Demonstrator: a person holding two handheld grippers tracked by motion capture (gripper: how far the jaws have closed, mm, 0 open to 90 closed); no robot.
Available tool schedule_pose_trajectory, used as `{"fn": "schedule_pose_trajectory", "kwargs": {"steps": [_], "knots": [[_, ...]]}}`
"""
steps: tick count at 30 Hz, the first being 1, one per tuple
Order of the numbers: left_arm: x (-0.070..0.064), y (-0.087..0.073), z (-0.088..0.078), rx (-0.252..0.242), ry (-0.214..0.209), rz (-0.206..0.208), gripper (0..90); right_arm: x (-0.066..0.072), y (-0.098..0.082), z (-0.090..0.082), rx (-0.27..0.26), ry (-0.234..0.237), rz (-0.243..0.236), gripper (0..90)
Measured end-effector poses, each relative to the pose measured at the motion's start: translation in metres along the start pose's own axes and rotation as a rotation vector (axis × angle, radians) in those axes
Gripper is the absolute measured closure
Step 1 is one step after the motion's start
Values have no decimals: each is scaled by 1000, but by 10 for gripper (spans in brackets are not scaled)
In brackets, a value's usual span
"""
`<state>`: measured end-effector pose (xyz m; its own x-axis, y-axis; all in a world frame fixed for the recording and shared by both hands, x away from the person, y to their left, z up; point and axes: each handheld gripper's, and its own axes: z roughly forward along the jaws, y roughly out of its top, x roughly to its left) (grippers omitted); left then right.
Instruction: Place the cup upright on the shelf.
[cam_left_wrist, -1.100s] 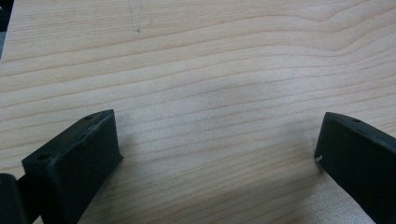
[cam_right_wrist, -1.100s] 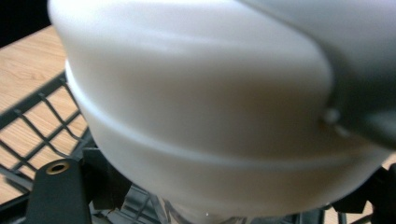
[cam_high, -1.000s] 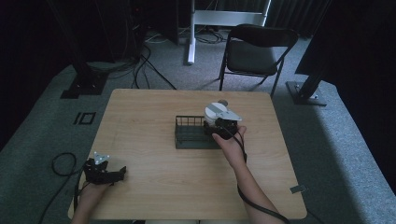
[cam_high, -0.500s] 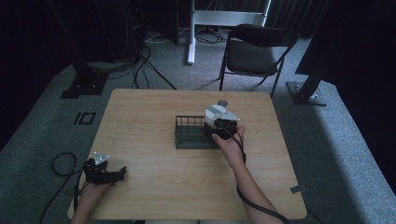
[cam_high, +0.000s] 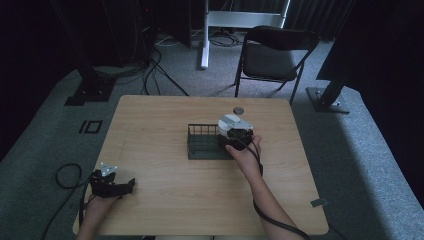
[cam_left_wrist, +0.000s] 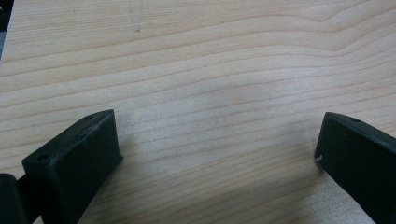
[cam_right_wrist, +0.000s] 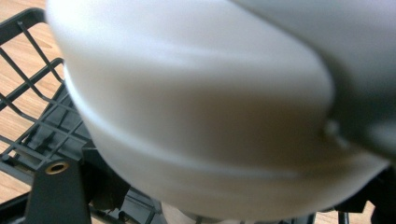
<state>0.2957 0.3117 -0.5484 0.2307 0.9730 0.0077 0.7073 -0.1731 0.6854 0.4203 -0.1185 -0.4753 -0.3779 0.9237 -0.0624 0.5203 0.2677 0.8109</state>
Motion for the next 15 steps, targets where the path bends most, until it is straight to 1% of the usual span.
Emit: {"fn": "schedule_pose_trajectory", "kwargs": {"steps": [3, 5, 8, 10, 11, 13, 15], "knots": [[0, 0, 0, 0, 0, 0, 2, -2, -1, -1, 4, 16, 3, 181], [0, 0, 0, 0, 0, 0, 1, -3, -2, -2, 2, 35, 21, 181], [0, 0, 0, 0, 1, -1, 1, -4, -5, -5, -19, 39, 33, 180], [0, 0, 0, 0, 2, -2, 1, -3, -6, -7, -33, 39, 31, 175], [0, 0, 0, 0, 2, -2, 2, -3, -7, -8, -40, 39, 32, 158], [0, 0, 0, 0, 2, -2, 1, -3, -8, -9, -59, 50, 26, 135], [0, 0, 0, 0, 2, -2, 1, -4, -10, -10, -69, 58, 39, 133]]}}
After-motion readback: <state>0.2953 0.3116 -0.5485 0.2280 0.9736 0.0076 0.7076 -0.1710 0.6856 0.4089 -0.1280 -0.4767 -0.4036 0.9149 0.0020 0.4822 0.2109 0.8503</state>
